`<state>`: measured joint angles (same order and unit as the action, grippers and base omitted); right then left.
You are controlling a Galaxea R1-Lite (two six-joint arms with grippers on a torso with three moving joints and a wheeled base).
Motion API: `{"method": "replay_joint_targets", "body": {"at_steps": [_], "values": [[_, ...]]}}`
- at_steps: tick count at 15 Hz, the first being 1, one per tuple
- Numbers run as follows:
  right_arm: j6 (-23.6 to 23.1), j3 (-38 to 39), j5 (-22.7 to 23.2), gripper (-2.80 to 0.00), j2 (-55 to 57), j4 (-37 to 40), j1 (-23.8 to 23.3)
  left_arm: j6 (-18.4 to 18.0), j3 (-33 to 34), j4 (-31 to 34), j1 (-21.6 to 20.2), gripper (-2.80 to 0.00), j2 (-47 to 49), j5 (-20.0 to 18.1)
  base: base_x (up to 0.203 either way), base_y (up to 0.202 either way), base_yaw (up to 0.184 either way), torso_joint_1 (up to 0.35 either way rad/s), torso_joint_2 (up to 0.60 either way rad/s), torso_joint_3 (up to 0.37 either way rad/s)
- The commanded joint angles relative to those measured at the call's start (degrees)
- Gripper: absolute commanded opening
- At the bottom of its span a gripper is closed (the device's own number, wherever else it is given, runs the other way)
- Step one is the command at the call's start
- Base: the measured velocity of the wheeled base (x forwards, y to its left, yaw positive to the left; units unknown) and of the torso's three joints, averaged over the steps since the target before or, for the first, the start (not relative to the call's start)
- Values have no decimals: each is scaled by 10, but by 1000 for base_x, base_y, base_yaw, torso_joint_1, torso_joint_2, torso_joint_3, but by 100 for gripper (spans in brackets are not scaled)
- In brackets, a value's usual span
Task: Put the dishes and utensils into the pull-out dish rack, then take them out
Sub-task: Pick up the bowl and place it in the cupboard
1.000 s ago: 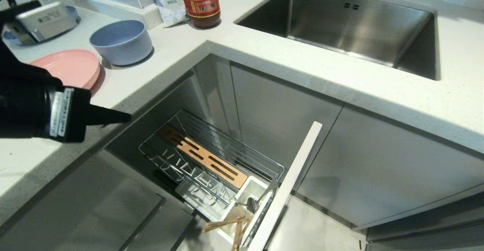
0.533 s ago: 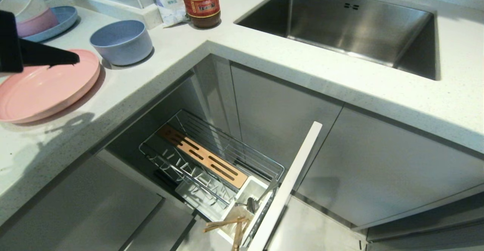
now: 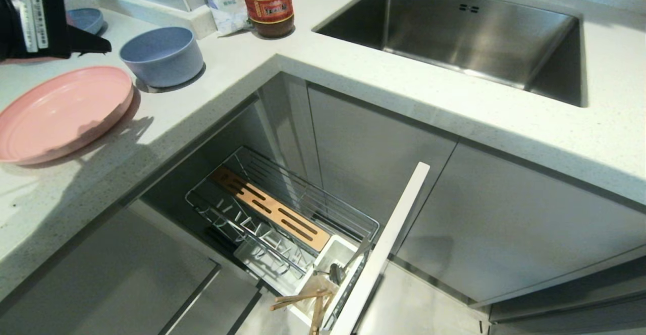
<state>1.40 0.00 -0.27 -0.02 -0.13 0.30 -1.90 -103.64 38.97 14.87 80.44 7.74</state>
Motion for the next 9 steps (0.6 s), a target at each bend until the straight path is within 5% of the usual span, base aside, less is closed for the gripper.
{"method": "replay_joint_targets", "body": {"at_steps": [1,6,7,9], "values": [[0,1,0,-280,-2,0,0,-1,-7,1,-8,-280,33,0,0,0,0,0,0,0],[0,1,0,-280,-2,0,0,-3,-6,-54,-7,-280,58,-9,0,0,0,0,0,0],[0,1,0,-280,-2,0,0,-3,-6,-65,-7,0,62,-9,0,0,0,0,0,0],[0,1,0,-280,-2,0,0,-2,-6,-81,-7,0,68,-11,0,0,0,0,0,0]]}}
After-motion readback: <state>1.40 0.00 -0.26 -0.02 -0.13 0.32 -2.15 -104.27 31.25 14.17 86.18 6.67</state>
